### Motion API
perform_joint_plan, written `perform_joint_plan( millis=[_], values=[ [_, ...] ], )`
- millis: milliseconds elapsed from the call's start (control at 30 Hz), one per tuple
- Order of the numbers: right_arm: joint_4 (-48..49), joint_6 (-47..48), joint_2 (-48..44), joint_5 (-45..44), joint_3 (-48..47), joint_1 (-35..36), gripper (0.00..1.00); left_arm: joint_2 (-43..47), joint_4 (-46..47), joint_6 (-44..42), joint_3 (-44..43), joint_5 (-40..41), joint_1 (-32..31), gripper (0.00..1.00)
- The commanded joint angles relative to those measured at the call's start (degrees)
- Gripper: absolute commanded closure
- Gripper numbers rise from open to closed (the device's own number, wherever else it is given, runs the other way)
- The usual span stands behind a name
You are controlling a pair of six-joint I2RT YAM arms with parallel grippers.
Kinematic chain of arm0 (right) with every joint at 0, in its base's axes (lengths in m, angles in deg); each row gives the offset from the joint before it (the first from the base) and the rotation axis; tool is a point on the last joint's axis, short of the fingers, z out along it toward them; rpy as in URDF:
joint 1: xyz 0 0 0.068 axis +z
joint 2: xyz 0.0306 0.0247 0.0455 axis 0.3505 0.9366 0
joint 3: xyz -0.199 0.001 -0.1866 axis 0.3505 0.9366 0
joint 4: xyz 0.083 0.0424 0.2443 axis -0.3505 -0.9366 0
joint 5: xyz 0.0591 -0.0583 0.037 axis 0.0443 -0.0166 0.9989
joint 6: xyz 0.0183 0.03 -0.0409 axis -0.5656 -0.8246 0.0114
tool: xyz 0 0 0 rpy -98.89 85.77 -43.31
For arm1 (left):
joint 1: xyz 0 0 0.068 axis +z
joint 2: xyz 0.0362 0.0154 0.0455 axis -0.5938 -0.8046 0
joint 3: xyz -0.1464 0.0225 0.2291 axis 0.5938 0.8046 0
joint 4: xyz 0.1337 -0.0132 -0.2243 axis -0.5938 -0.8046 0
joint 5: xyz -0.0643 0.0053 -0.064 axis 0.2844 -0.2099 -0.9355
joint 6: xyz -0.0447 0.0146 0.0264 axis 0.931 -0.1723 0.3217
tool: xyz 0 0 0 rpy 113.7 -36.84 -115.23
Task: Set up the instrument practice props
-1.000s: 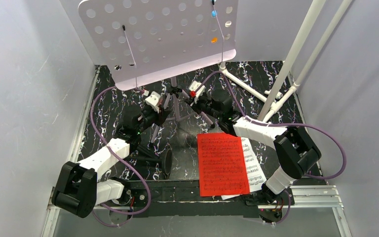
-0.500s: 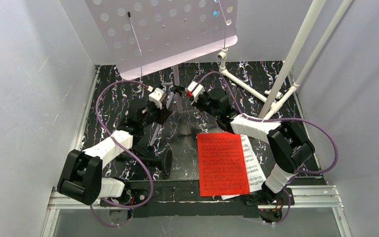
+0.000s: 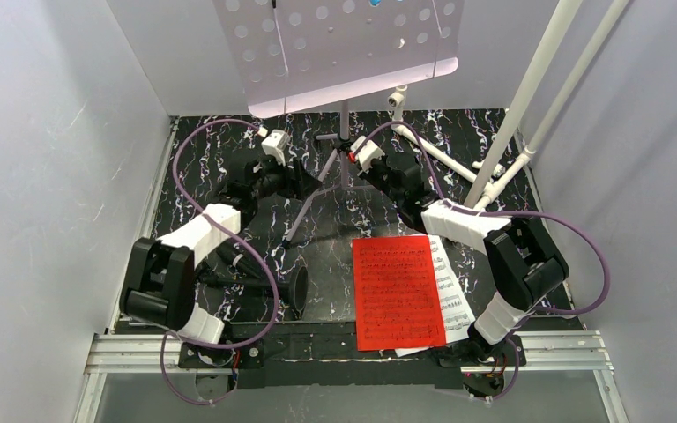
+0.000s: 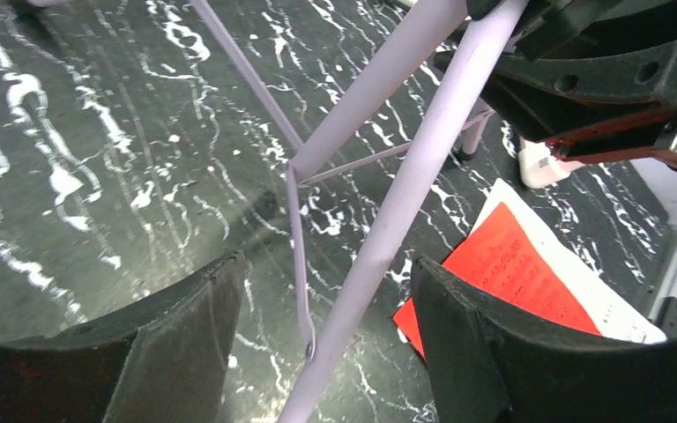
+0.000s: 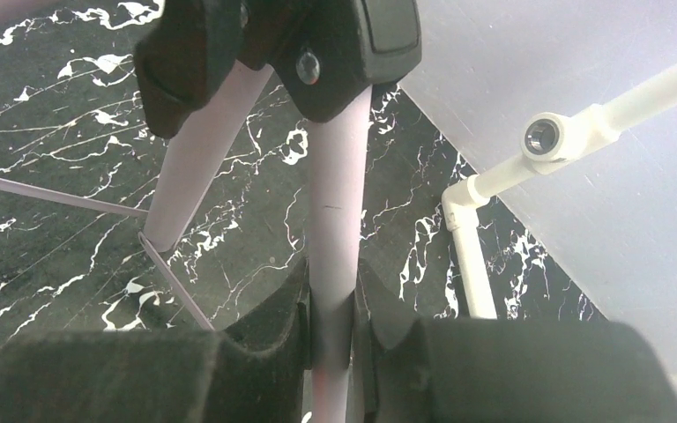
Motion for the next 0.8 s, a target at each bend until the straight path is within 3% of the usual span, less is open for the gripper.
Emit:
perform_joint_plan(
  millis=[0,133,233,300,400,467,767],
  values=[
    [-15.0,4.8,2.3,-4.2,0.5,-1.5,0.99,-4.7,5.8,4.0,-4.3,-7.5,-1.6,0.30],
    [-14.2,5.3,2.2,-2.8,0.7,-0.9,0.99,-9.9,7.1,4.6,-7.6,-7.4,-3.0,0.31],
    [-14.0,6.2,2.7,-2.4,0.4,-0.6,0.99,-13.0,7.6,4.8,-9.0,-6.1,-3.1,0.37],
    [-13.4,7.0,3.0,-2.3,0.2,-0.6,0.99,-13.5,7.6,3.9,-9.2,-4.8,-3.1,0.47],
    [-12.6,8.1,4.6,-3.5,-1.2,-0.6,0.99,-11.7,7.5,2.6,-7.9,-1.5,-2.9,0.86],
    [-12.3,8.4,6.4,-5.4,-2.9,-0.6,0.99,-9.5,7.5,1.1,-5.2,0.8,-3.0,0.97],
    [-8.6,8.4,11.0,-8.2,-6.3,-0.6,0.98,-1.2,7.3,-3.6,4.8,6.7,-3.0,1.00]
  ],
)
